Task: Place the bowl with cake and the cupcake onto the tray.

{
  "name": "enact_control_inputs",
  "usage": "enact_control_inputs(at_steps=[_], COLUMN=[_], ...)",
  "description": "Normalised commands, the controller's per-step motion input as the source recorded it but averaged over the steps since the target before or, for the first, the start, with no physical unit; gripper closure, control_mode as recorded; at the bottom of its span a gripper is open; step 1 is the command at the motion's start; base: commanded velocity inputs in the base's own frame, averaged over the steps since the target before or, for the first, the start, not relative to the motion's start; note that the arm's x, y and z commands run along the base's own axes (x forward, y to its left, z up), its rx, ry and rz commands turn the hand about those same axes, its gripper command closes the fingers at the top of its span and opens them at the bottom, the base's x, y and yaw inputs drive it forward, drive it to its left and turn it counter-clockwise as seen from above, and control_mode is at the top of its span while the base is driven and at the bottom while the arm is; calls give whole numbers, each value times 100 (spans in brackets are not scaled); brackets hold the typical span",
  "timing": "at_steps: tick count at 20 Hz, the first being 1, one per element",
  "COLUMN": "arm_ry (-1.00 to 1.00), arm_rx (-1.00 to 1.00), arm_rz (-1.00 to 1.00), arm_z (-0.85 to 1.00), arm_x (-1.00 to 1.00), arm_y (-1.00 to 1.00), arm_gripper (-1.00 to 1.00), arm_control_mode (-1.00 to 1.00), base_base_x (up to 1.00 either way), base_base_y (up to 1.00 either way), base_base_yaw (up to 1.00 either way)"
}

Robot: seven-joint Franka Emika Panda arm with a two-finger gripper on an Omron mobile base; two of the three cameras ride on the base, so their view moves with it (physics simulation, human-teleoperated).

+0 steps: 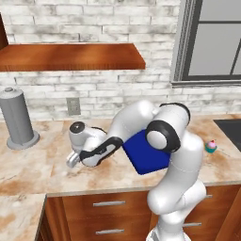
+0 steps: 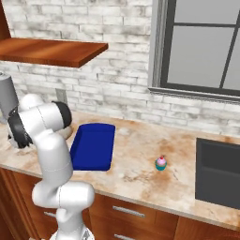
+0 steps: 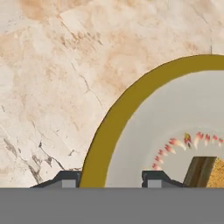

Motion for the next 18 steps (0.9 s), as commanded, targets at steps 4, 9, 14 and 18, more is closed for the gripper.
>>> enact_control_inputs(at_steps=[4, 9, 14, 18], arm_ry=[-10, -4, 3, -11], arm_rx=[1, 1, 0, -4], arm_rz=[0, 0, -2, 0], arm_z=[58, 17, 2, 24], arm_x=[0, 0, -1, 0], arm_y=[0, -7, -5, 0], arm_gripper=[100, 100, 100, 100], arm_control_mode=[-100, -100, -100, -100], base_base_x=[0, 0, 0, 0], base_base_y=[0, 0, 0, 0], base_base_yaw=[0, 0, 0, 0])
